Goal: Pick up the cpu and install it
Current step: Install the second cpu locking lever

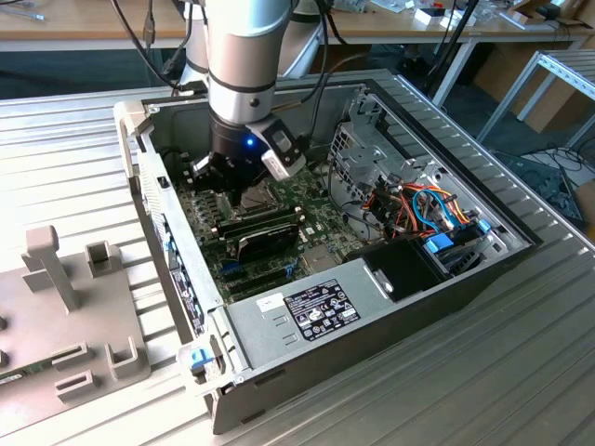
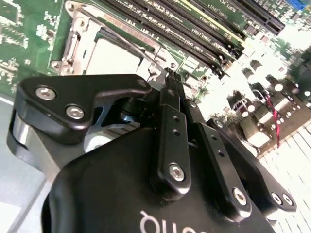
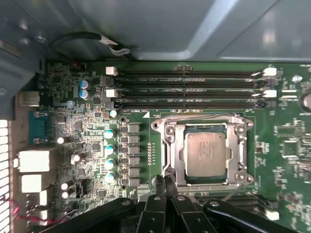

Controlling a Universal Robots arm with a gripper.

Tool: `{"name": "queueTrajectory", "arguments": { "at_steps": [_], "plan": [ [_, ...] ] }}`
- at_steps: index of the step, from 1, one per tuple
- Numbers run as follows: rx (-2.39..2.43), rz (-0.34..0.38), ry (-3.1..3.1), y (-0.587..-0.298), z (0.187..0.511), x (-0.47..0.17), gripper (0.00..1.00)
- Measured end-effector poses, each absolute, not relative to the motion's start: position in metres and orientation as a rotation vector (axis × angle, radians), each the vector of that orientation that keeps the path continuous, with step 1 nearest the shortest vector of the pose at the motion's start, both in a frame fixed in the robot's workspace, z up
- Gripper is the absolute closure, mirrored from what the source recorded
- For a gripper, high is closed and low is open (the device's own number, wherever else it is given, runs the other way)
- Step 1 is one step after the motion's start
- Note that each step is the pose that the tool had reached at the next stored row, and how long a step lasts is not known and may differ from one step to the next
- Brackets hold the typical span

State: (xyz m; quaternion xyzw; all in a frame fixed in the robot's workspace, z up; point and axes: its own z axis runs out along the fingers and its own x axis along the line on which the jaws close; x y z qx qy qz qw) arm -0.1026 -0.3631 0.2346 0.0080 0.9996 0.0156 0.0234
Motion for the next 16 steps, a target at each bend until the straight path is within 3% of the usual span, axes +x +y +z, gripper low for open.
{"name": "queueTrajectory", "arguments": {
  "at_steps": [6,9,16],
  "plan": [
    [0.025,0.055,3.094,-0.363,0.244,-0.102,0.89],
    [0.026,0.106,3.093,-0.363,0.245,-0.101,0.89],
    [0.026,0.11,3.095,-0.363,0.251,-0.094,0.89]
  ]
}}
